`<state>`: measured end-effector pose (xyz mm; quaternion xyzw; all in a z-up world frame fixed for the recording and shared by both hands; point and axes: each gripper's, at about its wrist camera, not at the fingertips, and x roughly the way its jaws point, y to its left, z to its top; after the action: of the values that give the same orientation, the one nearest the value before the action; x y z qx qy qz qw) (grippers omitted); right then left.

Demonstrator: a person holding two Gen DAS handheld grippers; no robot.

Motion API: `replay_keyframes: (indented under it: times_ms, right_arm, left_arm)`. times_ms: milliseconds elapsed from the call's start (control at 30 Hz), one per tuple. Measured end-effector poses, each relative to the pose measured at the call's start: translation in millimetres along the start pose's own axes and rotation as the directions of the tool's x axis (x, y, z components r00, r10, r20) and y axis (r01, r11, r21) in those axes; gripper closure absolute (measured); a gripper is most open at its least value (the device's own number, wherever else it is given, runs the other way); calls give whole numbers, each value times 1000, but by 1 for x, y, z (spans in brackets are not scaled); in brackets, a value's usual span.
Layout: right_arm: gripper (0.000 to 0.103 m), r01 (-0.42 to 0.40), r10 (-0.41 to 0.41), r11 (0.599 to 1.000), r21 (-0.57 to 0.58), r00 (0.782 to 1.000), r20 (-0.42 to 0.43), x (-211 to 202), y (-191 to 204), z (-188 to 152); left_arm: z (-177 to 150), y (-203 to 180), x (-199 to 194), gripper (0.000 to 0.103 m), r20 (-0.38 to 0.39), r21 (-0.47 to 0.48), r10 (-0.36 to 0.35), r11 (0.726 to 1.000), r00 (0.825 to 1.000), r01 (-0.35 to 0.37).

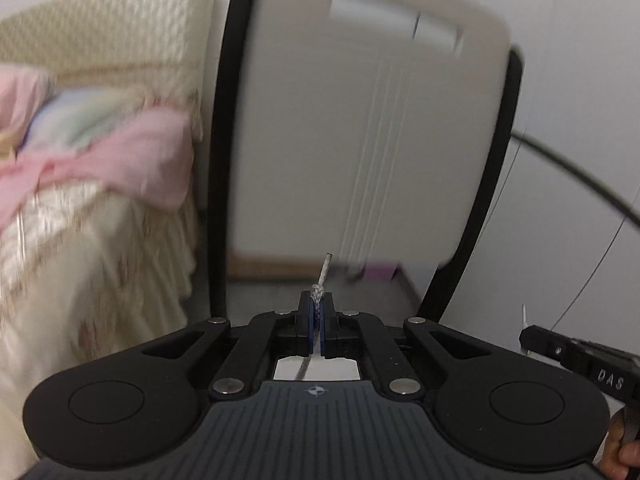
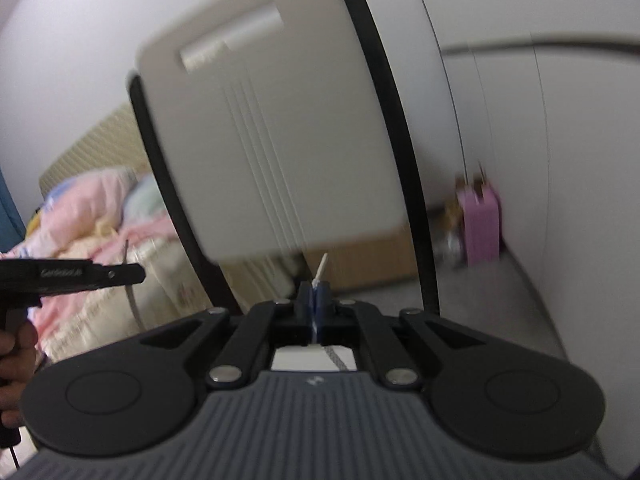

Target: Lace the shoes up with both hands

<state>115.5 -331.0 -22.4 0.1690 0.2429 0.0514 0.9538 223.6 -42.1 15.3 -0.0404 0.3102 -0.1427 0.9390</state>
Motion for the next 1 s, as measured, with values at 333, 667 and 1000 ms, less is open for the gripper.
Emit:
replay_keyframes:
  times_ms: [333, 667, 1000]
  right_arm:
    - [99, 60, -29, 989, 133, 975, -222, 67, -30, -78]
    - [95, 84, -5, 958, 274, 960, -279, 75, -49, -119]
    - [68, 7, 198, 801, 599, 941, -276, 73, -56, -119]
  left_arm:
    - [-92, 26, 36, 100, -164, -48, -4, 999, 986, -3]
    - [-134, 46, 37, 94, -223, -155, -46, 988, 974, 11]
    - [-153, 37, -3, 50, -197, -118, -102, 990, 975, 80]
